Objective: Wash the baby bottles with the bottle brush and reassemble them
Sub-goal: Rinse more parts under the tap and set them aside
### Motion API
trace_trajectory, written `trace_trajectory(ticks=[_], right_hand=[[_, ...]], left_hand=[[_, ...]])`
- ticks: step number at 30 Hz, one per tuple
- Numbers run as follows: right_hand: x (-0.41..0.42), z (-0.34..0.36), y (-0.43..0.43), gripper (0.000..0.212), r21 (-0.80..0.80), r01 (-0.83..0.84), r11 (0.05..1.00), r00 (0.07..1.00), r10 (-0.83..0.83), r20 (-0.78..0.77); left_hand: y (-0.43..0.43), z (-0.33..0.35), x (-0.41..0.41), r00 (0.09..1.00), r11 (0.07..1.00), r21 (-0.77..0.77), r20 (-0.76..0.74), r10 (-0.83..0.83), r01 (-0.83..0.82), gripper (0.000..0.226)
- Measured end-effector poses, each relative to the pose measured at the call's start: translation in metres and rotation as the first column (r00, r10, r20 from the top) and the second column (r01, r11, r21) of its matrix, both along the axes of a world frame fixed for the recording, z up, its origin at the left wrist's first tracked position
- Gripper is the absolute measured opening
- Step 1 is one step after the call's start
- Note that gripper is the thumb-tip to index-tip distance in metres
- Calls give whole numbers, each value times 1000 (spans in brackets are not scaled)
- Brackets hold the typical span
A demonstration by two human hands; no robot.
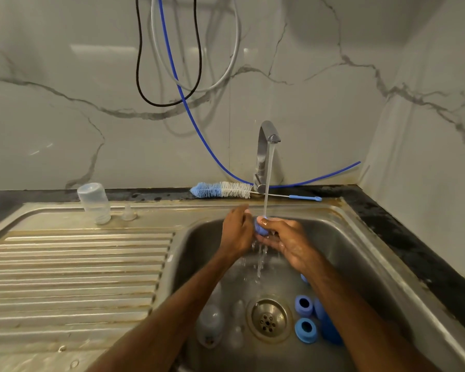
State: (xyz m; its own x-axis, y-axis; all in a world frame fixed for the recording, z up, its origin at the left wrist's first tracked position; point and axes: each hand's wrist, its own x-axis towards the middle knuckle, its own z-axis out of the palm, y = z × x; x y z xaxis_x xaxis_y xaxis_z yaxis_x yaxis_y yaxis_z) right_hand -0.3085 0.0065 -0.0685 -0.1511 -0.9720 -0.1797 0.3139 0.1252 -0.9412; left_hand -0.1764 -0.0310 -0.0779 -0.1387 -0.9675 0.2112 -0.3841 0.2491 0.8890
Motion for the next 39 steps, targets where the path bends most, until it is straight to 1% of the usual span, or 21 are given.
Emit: trace_trajectory(ticks=[2, 6, 8, 10, 12, 17, 20, 23, 26, 28, 30, 31, 32, 33, 34, 35, 36, 37, 38, 39], right_hand=[[0, 2, 1, 32, -21, 39, 999, 999, -39, -8], [-2, 4, 2, 23, -5, 80, 997, 997, -80, 16], [-2, 4, 1, 20, 4, 82, 997, 996, -82, 31], [-2, 5, 0, 17, 9, 89, 996, 995, -89, 48], [-2, 5, -1, 16, 8, 87, 996, 996, -87, 32], [-3, 2, -2, 19, 6, 64, 998, 998, -64, 14], [-4, 6, -1, 22, 10, 79, 997, 995, -78, -63], [-6, 4, 0, 34, -9, 108, 994, 963, -107, -248], [-5, 1, 0, 48, -42, 99, 994, 907, -107, -408], [-3, 3, 1, 51, -61, 72, 996, 861, -93, -500], [2, 8, 5, 51, -89, 23, 996, 776, -74, -626], [7, 14, 8, 50, -111, -3, 994, 705, -77, -705], [12, 22, 10, 46, -159, -18, 987, 623, -114, -774], [17, 32, 12, 40, -246, -22, 969, 558, -193, -807], [22, 45, 15, 34, -358, -23, 933, 510, -297, -807], [27, 58, 16, 28, -491, -25, 871, 472, -422, -774], [32, 66, 17, 24, -619, -35, 784, 446, -543, -712], [37, 67, 15, 22, -701, -52, 712, 417, -622, -663], [37, 55, 10, 23, -708, -72, 702, 364, -643, -674], [32, 34, 3, 25, -610, -84, 788, 297, -564, -770]], left_hand=[[-4, 9, -1, 997, 999, 17, 69, -38, 37, 48], [-12, 39, -11, 989, 994, 17, 101, -111, 110, 70], [-18, 52, -17, 977, 989, 2, 159, -145, 147, 79], [-22, 57, -22, 963, 983, 4, 201, -180, 183, 84], [-23, 57, -24, 960, 982, 14, 211, -185, 186, 86], [-29, 53, -23, 950, 977, -11, 238, -202, 211, 93], [-35, 51, -19, 916, 965, -45, 331, -228, 257, 99], [-37, 51, -12, 884, 953, -64, 396, -249, 297, 99], [-30, 54, -2, 862, 953, -56, 444, -243, 298, 94], [-21, 49, 11, 845, 958, -52, 485, -224, 283, 88], [-13, 38, 31, 815, 967, -48, 550, -185, 252, 81], [-10, 31, 44, 802, 973, -50, 576, -157, 226, 77], [-6, 27, 58, 796, 978, -65, 592, -124, 200, 72], [-4, 23, 72, 798, 980, -86, 595, -93, 178, 67], [-1, 20, 85, 804, 981, -112, 591, -62, 159, 62], [1, 17, 96, 810, 980, -142, 586, -29, 138, 56], [4, 15, 106, 811, 979, -169, 585, 5, 116, 51], [6, 14, 115, 809, 977, -191, 587, 37, 94, 46], [9, 14, 122, 801, 976, -205, 596, 65, 74, 43], [10, 13, 127, 787, 975, -215, 610, 92, 53, 41]])
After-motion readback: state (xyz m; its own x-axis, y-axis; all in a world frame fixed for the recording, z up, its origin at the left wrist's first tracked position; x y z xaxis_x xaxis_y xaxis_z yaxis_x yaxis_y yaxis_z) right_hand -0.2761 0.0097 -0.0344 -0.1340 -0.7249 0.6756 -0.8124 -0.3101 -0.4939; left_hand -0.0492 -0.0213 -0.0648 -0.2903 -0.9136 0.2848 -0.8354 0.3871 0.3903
